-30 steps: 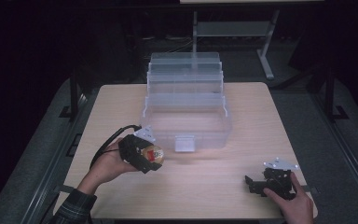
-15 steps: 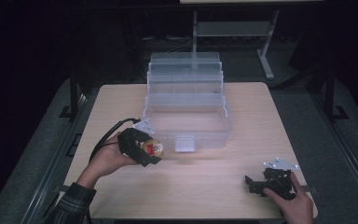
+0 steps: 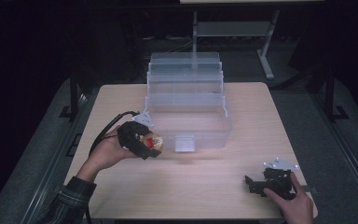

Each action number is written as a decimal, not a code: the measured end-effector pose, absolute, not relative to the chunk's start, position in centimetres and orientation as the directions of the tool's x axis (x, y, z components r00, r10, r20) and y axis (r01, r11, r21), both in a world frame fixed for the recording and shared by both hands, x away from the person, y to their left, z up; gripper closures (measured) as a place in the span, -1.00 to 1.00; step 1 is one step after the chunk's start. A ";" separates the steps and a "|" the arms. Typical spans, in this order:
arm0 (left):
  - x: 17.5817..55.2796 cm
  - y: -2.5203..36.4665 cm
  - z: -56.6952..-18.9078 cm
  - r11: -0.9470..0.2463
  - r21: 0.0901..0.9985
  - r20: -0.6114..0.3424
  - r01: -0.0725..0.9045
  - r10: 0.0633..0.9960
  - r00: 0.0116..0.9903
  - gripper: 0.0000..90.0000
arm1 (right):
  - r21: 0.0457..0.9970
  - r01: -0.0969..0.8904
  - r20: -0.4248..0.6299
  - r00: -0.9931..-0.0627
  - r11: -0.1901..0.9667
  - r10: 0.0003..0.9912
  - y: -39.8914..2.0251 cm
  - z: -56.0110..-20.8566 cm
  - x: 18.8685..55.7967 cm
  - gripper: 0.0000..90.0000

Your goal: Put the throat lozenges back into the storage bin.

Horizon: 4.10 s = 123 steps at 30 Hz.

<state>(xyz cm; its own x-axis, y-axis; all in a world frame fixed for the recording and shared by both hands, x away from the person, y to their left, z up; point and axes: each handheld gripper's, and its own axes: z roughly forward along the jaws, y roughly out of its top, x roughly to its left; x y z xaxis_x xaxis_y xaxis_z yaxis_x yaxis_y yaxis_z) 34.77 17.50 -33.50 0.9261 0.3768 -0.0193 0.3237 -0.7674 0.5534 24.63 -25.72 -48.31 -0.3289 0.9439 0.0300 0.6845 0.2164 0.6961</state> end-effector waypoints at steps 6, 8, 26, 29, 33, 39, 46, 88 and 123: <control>35.4 17.5 -33.2 -0.765 0.553 -0.017 0.330 0.386 0.922 -0.56 | 0.696 0.685 0.029 -0.328 0.216 0.944 -25.7 -48.3 24.6 -1.00; 35.6 17.5 -33.1 -0.763 0.553 -0.016 0.334 0.391 0.920 -0.56 | 0.696 0.685 0.029 -0.328 0.216 0.944 -25.7 -48.3 24.6 -1.00; 38.3 18.0 -32.5 -0.722 0.574 -0.020 0.386 0.458 0.889 -0.56 | 0.696 0.685 0.029 -0.328 0.217 0.944 -25.7 -48.3 24.6 -1.00; 39.0 18.1 -32.8 -0.718 0.569 -0.018 0.400 0.476 0.879 -0.56 | 0.696 0.685 0.030 -0.328 0.216 0.944 -25.7 -48.3 24.6 -1.00; 39.8 18.3 -33.1 -0.706 0.569 -0.019 0.422 0.502 0.864 -0.56 | 0.696 0.685 0.030 -0.328 0.216 0.944 -25.7 -48.3 24.6 -1.00; 41.0 18.5 -33.2 -0.699 0.564 -0.009 0.440 0.528 0.849 -0.56 | 0.696 0.685 0.030 -0.328 0.216 0.944 -25.7 -48.3 24.6 -1.00; 42.3 18.5 -33.7 -0.683 0.565 -0.007 0.462 0.556 0.831 -0.56 | 0.696 0.685 0.030 -0.328 0.216 0.944 -25.7 -48.3 24.6 -1.00; 42.6 18.7 -33.6 -0.648 0.606 0.002 0.461 0.581 0.814 -0.64 | 0.696 0.685 0.030 -0.328 0.215 0.944 -25.7 -48.3 24.6 -1.00; 36.0 24.3 -34.9 -0.581 0.655 0.009 0.484 0.646 0.764 -0.74 | 0.696 0.684 0.028 -0.329 0.218 0.944 -25.7 -48.3 24.6 -1.00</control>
